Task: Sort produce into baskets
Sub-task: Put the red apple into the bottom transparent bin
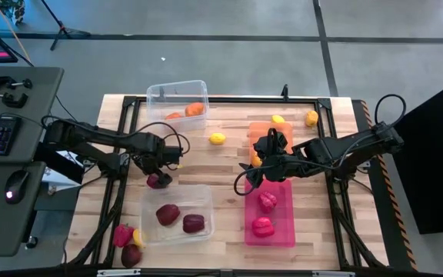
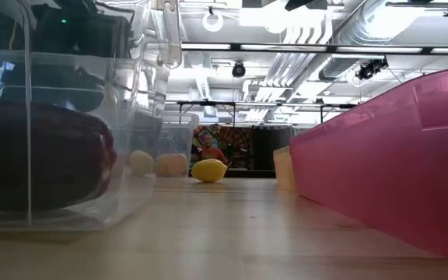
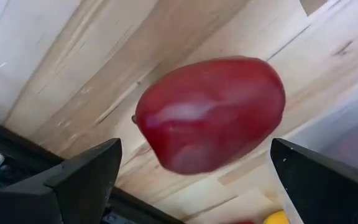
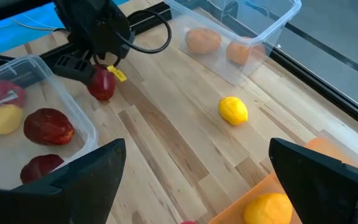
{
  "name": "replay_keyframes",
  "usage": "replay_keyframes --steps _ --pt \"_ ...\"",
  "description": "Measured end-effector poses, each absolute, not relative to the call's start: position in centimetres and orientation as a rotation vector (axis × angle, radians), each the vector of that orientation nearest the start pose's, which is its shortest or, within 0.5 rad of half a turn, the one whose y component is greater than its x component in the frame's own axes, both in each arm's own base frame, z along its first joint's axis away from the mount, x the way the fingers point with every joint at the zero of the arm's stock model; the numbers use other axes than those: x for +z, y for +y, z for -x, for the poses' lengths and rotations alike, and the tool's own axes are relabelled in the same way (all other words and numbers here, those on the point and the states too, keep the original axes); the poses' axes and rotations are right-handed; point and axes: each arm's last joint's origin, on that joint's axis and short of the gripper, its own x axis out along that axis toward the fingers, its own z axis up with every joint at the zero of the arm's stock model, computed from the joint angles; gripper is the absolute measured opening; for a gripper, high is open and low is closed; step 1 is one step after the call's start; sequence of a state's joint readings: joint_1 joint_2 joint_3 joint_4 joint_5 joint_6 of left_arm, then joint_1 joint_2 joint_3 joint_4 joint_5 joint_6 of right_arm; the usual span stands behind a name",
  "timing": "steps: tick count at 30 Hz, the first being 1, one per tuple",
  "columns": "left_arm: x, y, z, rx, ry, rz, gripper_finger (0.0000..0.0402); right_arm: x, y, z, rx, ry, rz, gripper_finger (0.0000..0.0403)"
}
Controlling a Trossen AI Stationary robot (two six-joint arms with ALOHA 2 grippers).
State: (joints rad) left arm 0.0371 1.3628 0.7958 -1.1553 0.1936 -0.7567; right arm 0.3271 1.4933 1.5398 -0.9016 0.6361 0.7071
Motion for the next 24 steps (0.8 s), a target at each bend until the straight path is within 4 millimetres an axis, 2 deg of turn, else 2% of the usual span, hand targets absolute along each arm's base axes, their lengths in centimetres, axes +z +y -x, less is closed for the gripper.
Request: replay_keyframes --steps 6,19,24 --pt "18.0 0.5 -18.6 0.598 1.685 0.695 0.0399 36.9 8.0 -29.1 -0.534 0.611 -0.270 0.0385" --pt "17.9 3.8 -19.1 0.666 1.552 0.740 0.0399 36.9 8.0 -29.1 -0.542 0.604 -0.287 0.0385" --pt "19.2 4.2 -18.7 0.674 1.566 0.759 0.0399 36.9 8.0 -29.1 -0.544 0.602 -0.295 0.0385"
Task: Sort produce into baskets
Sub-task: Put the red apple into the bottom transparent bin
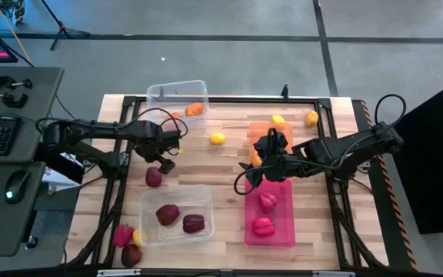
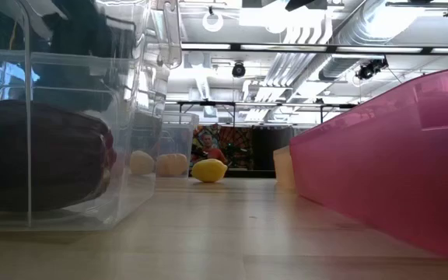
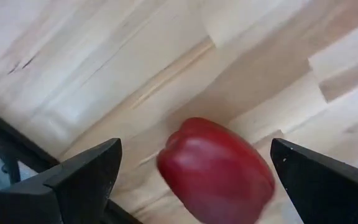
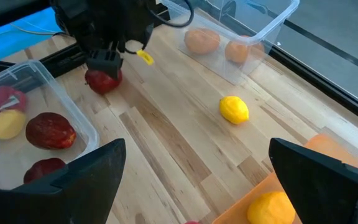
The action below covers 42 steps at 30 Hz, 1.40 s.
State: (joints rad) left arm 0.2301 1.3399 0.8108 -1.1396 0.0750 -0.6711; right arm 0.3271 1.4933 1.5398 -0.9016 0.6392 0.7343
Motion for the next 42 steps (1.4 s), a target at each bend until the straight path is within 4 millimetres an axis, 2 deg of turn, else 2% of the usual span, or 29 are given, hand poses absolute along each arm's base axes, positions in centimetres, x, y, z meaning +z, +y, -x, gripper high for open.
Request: replay_keyframes --steps 6,10,15,22,27,34,42 --pt "20.5 2.9 -17.7 0.710 1.516 0.887 0.0399 36.9 8.0 -29.1 -0.545 0.602 -0.292 0.0385" --pt "20.1 1.9 -17.1 0.768 1.477 0.961 0.0399 37.0 8.0 -29.1 -0.556 0.596 -0.266 0.0385" --pt "19.3 1.1 -17.4 0.765 1.428 0.987 0.0399 37.0 7.9 -29.1 -0.569 0.588 -0.252 0.0385" --pt "18.1 0.8 -16.8 0.821 1.444 0.959 0.0399 37.0 7.9 -29.0 -0.570 0.594 -0.248 0.0385" --pt "17.7 0.7 -16.5 0.812 1.458 0.907 0.0399 36.9 7.9 -29.0 -0.573 0.602 -0.242 0.0385" --pt "16.1 0.7 -15.8 0.798 1.481 0.883 0.0399 36.9 7.9 -28.9 -0.573 0.605 -0.240 0.0385" --pt "15.9 0.7 -15.7 0.859 1.461 0.919 0.0399 36.9 7.9 -28.9 -0.574 0.605 -0.241 0.0385"
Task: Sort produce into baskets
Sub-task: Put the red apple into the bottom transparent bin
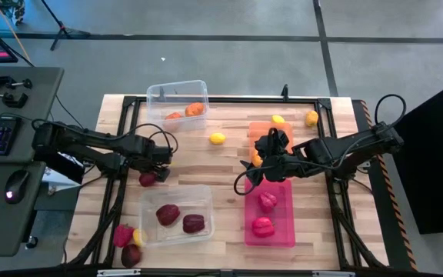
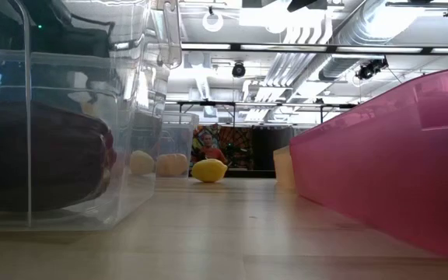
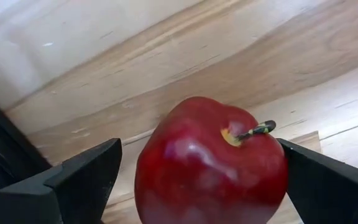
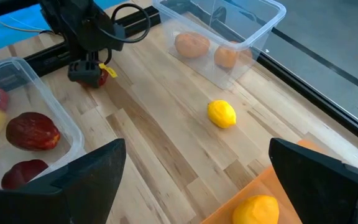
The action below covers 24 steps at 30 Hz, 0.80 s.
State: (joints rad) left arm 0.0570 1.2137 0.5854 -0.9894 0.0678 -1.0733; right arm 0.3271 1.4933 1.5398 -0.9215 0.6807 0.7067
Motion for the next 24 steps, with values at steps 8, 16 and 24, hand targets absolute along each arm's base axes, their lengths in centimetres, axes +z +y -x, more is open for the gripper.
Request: replay_keyframes --steps 8,16,24 --pt "15.4 0.8 -15.5 0.874 1.447 0.922 0.0399 36.9 7.9 -28.9 -0.574 0.605 -0.241 0.0385" --pt "14.6 0.7 -14.8 0.849 1.496 0.887 0.0354 36.9 7.9 -28.9 -0.573 0.606 -0.241 0.0385" --pt "18.5 1.2 -16.1 0.874 1.433 0.777 0.0275 36.9 7.9 -28.9 -0.573 0.607 -0.240 0.0385"
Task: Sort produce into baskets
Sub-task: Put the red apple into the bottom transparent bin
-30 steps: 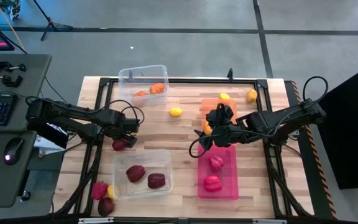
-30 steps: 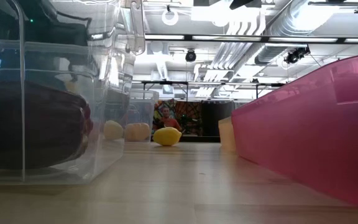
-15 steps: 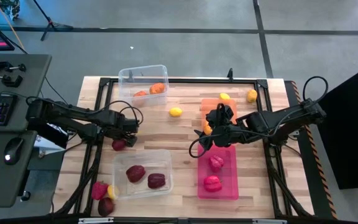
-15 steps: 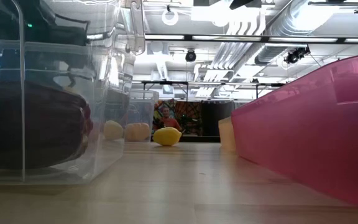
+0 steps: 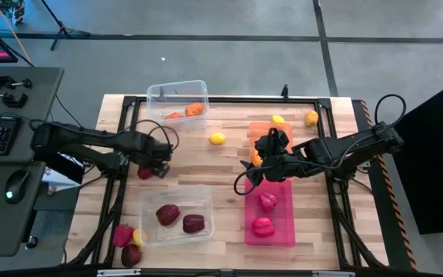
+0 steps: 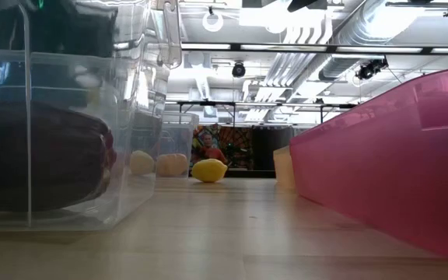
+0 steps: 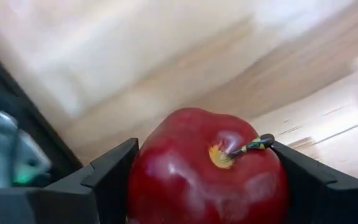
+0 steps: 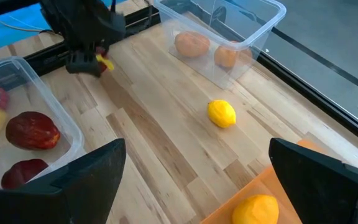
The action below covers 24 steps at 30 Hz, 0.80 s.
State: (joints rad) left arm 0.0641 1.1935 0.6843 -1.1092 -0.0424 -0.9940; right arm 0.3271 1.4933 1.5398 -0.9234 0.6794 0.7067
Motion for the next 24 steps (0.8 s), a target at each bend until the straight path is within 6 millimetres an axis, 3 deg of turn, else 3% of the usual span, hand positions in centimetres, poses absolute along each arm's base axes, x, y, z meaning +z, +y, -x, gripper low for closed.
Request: replay_keyframes --steps 4,8,11,14,19,24 --pt "23.7 1.8 -17.1 0.912 1.268 0.704 0.0276 36.9 7.9 -28.9 -0.573 0.607 -0.240 0.0385" --pt "30.0 1.9 -17.7 0.915 0.980 0.697 0.0287 36.9 7.9 -28.9 -0.572 0.608 -0.241 0.0385" --pt "34.2 1.2 -18.3 0.823 0.738 0.751 0.0289 36.9 7.9 -28.9 -0.571 0.608 -0.241 0.0385" --pt "37.1 -0.5 -19.3 0.627 0.527 0.790 0.0290 36.8 8.0 -28.9 -0.565 0.613 -0.243 0.0385" --pt "38.4 -5.3 -21.3 0.310 0.415 0.766 0.0292 36.8 8.0 -28.8 -0.558 0.627 -0.240 0.0385" --pt "35.9 -10.9 -22.2 0.259 0.537 0.762 0.0293 36.7 8.0 -28.8 -0.555 0.639 -0.238 0.0385"
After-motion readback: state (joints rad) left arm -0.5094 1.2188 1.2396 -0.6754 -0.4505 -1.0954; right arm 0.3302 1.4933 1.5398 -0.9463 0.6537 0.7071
